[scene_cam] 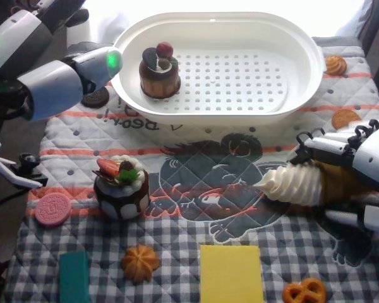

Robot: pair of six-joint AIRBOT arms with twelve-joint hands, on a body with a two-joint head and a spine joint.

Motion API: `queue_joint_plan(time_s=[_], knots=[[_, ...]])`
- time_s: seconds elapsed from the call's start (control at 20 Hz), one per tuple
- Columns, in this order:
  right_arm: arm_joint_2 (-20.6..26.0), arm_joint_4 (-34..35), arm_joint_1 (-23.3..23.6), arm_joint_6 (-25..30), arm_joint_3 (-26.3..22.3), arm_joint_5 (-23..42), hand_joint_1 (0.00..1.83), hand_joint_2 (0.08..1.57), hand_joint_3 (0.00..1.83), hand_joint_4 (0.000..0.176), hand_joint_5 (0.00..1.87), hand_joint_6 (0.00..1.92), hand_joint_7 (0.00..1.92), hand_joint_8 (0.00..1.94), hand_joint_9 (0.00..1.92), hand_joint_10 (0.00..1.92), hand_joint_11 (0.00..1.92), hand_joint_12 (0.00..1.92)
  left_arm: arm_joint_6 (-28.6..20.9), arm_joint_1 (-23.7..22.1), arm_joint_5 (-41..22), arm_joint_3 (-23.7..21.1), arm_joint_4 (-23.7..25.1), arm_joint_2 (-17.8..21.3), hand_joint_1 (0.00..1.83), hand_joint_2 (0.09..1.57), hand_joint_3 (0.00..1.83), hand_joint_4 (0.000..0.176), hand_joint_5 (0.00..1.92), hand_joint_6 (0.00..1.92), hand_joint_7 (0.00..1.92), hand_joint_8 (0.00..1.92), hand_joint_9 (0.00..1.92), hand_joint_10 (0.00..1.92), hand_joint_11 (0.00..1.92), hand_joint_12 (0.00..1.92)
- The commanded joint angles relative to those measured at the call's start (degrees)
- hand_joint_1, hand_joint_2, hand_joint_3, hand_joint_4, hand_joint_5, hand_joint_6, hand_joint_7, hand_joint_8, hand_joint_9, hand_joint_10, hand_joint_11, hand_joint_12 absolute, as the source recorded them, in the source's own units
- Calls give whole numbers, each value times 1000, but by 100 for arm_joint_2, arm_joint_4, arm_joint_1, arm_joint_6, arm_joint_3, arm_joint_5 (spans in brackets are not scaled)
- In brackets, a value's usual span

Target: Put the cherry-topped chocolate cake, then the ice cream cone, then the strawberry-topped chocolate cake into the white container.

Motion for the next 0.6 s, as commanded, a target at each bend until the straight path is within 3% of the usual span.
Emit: queue_joint_plan(time_s=[0.0, 0.05, 0.15, 0.2, 0.3, 0.35, 0.4, 0.5, 0.55], knots=[[26, -75, 84, -20, 0, 522, 1165, 1282, 0, 0, 583, 1465, 804, 1450, 869, 1454, 803, 1783, -33, -5, -782, -29, 53, 87, 525, 1335, 0, 167, 43, 5, 0, 0, 24, 7, 0, 432], [71, -101, 124, -20, -15, 650, 1145, 1311, 7, 0, 548, 1487, 747, 1581, 785, 1590, 762, 1893, -33, 66, -859, -73, 44, 130, 532, 1337, 0, 164, 53, 9, 2, 1, 24, 7, 0, 432], [209, -161, 188, -20, -95, 946, 1163, 1309, 0, 0, 562, 1430, 749, 1620, 703, 1678, 704, 1920, -33, 195, -999, -158, 36, 205, 535, 1349, 3, 172, 59, 7, 20, 4, 22, 5, 0, 493], [308, -200, 267, -21, -141, 1190, 1175, 1300, 0, 0, 570, 1399, 769, 1600, 688, 1680, 639, 1921, -33, 334, -1141, -244, 28, 265, 546, 1351, 1, 158, 73, 9, 27, 2, 3, 2, 0, 428], [360, -223, 449, -68, -128, 1302, 1167, 1315, 3, 0, 545, 1417, 737, 1662, 636, 1785, 603, 1921, -33, 533, -1314, -358, 28, 332, 552, 1360, 2, 134, 77, 6, 27, 0, 11, 6, 0, 470], [362, -224, 548, -104, -105, 1302, 1172, 1311, 0, 0, 568, 1370, 738, 1679, 703, 1827, 708, 1921, -33, 591, -1376, -394, 29, 345, 547, 1369, 2, 113, 78, 4, 30, 1, 18, 9, 0, 525], [362, -227, 639, -119, -76, 1301, 1172, 1311, 0, 0, 568, 1370, 738, 1679, 703, 1827, 708, 1921, -33, 651, -1430, -429, 32, 359, 547, 1369, 2, 113, 78, 4, 30, 1, 18, 9, 0, 525], [332, -234, 941, -292, -1, 1280, 1170, 1302, 0, 0, 592, 1372, 748, 1646, 751, 1783, 764, 1921, -33, 785, -1536, -505, 58, 380, 540, 1369, 0, 89, 61, 1, 11, 2, 17, 7, 0, 698], [269, -230, 1118, -347, 91, 1184, 1130, 1309, 1, 0, 597, 1429, 710, 1618, 618, 1667, 602, 1921, -33, 817, -1563, -531, 91, 382, 528, 1366, 0, 93, 53, 3, 1, 0, 10, 4, 0, 612]])
